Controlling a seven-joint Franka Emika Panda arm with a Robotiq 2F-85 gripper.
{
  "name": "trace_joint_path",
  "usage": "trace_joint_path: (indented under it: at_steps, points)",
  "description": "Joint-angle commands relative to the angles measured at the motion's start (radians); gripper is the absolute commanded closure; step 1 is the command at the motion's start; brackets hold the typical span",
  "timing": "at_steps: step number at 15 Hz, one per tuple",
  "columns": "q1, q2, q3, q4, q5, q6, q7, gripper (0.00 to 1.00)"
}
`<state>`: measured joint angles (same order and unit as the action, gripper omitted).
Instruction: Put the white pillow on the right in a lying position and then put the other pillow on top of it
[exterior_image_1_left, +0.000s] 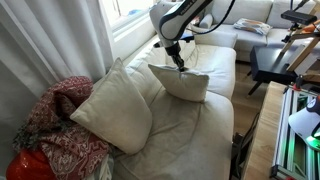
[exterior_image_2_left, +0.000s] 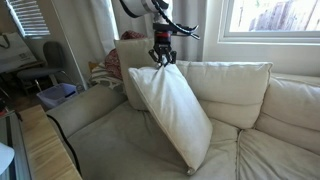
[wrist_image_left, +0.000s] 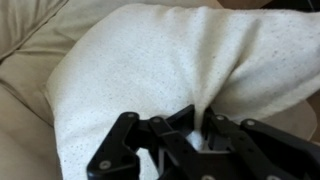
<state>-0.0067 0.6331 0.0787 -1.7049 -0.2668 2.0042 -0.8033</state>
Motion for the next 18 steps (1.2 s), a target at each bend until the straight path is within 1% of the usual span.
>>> trace_joint_path:
  at_steps: [1,2,3,6,10,11,12,17,18]
  points:
    - [0.008,-0.03,0.011,-0.083,-0.062,-0.024,-0.115,0.86]
    - [0.018,-0.032,0.006,-0.099,-0.082,-0.017,-0.124,0.67]
    - [0.03,-0.033,-0.003,-0.107,-0.096,-0.012,-0.102,0.62]
    - [0.031,-0.049,0.003,-0.123,-0.061,0.021,-0.037,0.39]
    - [0.015,-0.077,0.016,-0.088,0.037,0.005,0.096,0.09]
    - [0.007,-0.088,0.022,-0.085,0.064,0.015,0.112,0.02]
    - [0.011,-0.103,0.022,-0.079,0.087,0.013,0.151,0.0]
    - [0.045,-0.166,0.029,-0.013,0.151,0.033,0.369,0.0]
    - [0.041,-0.178,0.038,-0.007,0.174,0.063,0.389,0.0]
